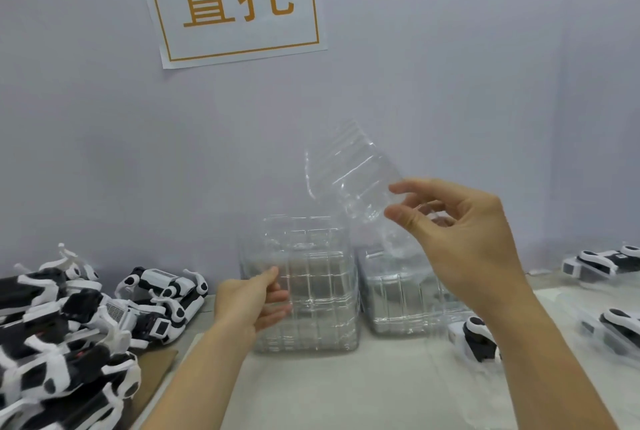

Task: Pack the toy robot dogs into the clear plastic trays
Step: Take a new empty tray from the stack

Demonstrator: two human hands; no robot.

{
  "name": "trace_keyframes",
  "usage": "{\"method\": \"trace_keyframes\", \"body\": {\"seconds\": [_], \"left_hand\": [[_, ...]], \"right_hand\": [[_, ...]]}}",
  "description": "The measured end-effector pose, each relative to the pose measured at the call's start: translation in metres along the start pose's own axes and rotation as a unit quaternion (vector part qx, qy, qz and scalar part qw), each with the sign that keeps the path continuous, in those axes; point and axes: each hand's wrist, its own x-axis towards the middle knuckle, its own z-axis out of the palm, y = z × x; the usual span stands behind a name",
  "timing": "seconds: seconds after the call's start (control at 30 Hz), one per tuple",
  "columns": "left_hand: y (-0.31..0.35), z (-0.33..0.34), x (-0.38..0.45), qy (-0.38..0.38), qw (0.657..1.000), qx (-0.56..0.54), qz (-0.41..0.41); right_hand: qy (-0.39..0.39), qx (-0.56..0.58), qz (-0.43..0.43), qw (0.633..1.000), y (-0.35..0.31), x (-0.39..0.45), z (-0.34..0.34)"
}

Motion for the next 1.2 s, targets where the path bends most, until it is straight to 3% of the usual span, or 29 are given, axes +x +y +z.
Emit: {"method": "trace_keyframes", "body": {"seconds": [0.13, 0.33, 0.47, 0.7, 0.8, 1.03, 1.2], "left_hand": [[-0.006, -0.012, -0.015, 0.039, 0.993, 0.058, 0.096], [0.010, -0.045, -0.048, 0.014, 0.973, -0.046, 0.227], [0.012, -0.064, -0.059, -0.058, 0.978, -0.072, 0.186], [-0.008, -0.085, -0.057, -0.155, 0.985, 0.048, 0.060], [-0.028, -0.081, -0.043, -0.122, 0.989, 0.082, 0.024], [-0.063, -0.084, -0.020, -0.063, 0.953, 0.293, 0.036], [-0.037, -0.094, -0.029, 0.158, 0.891, 0.392, 0.169]], "right_hand": [[-0.038, -0.003, 0.003, 0.999, -0.008, -0.001, 0.003], [-0.178, -0.050, -0.011, 0.983, -0.034, -0.010, 0.021], [-0.285, -0.138, -0.013, 0.948, -0.043, -0.021, 0.044], [-0.478, -0.252, 0.071, 0.838, -0.033, -0.045, 0.087], [-0.528, -0.293, 0.100, 0.790, -0.017, -0.054, 0.099], [-0.564, -0.348, 0.133, 0.737, 0.017, -0.066, 0.113], [-0.558, -0.329, 0.143, 0.749, 0.022, -0.060, 0.107]]}}
